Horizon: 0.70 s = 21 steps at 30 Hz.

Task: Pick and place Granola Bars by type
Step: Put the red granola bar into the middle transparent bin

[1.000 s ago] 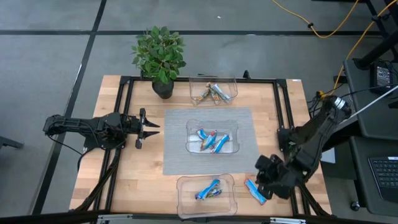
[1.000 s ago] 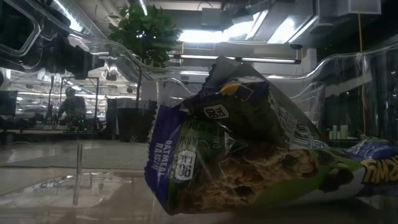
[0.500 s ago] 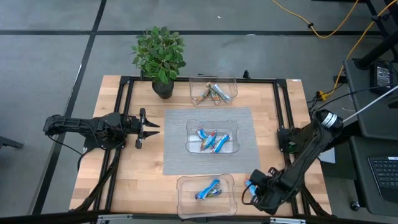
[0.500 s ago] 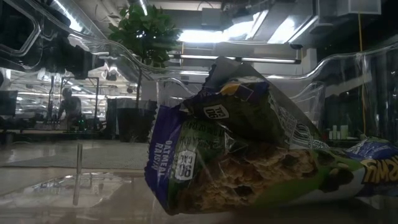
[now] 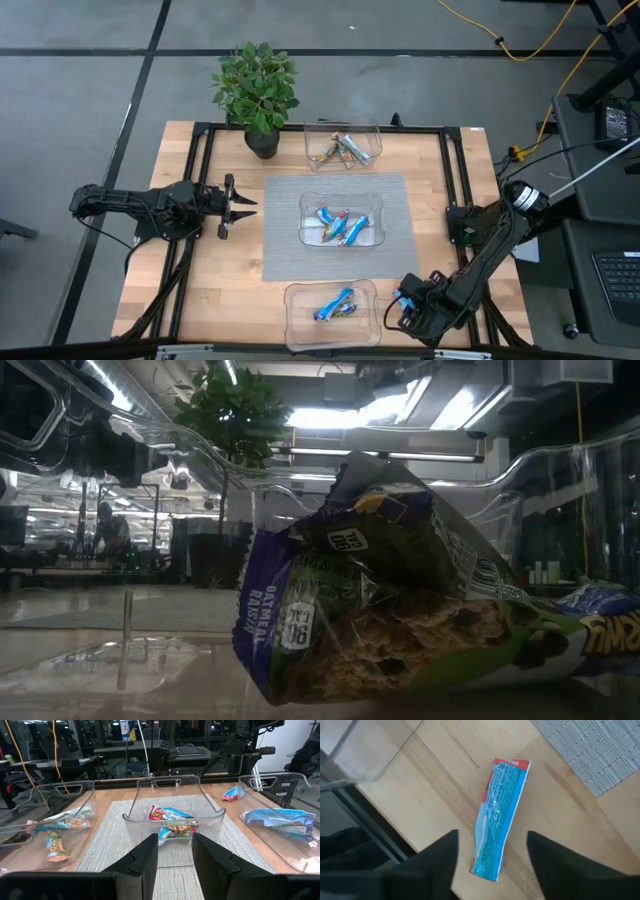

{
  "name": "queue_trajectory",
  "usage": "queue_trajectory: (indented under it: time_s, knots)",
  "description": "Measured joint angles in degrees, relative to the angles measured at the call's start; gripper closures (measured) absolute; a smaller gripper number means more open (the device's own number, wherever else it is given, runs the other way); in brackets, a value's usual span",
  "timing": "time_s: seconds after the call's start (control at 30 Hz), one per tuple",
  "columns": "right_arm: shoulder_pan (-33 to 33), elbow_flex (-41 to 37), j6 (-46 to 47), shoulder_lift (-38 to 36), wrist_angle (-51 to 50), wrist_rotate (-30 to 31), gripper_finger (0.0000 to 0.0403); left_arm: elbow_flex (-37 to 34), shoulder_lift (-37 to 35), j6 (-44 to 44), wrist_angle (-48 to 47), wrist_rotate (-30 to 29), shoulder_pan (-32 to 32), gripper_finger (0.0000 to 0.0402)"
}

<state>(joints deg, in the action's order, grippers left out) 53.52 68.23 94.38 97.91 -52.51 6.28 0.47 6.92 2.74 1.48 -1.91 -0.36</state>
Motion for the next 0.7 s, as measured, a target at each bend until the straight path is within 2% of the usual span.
queue_trajectory:
  time_s: [0.13,0.27,0.4,0.7]
  knots:
    - [-0.07,-0.21,0.08,0.37,0.21,0.04,0.0108,0.00,0.00,0.00,0.01,0.00,-0.01,0.0288]
    - [-0.07,-3.15,1.33,0.59,3.07,-0.48,0.0075,0.00,0.00,0.00,0.02,0.00,-0.02,0.0288]
    - [-0.07,-7.23,2.78,0.61,7.54,-1.48,0.0072,0.00,0.00,0.00,0.00,0.01,0.00,0.0288]
    - [-0.11,-14.09,3.32,0.61,17.35,-3.70,0.0093,0.00,0.00,0.00,0.00,0.00,-0.01,0.0288]
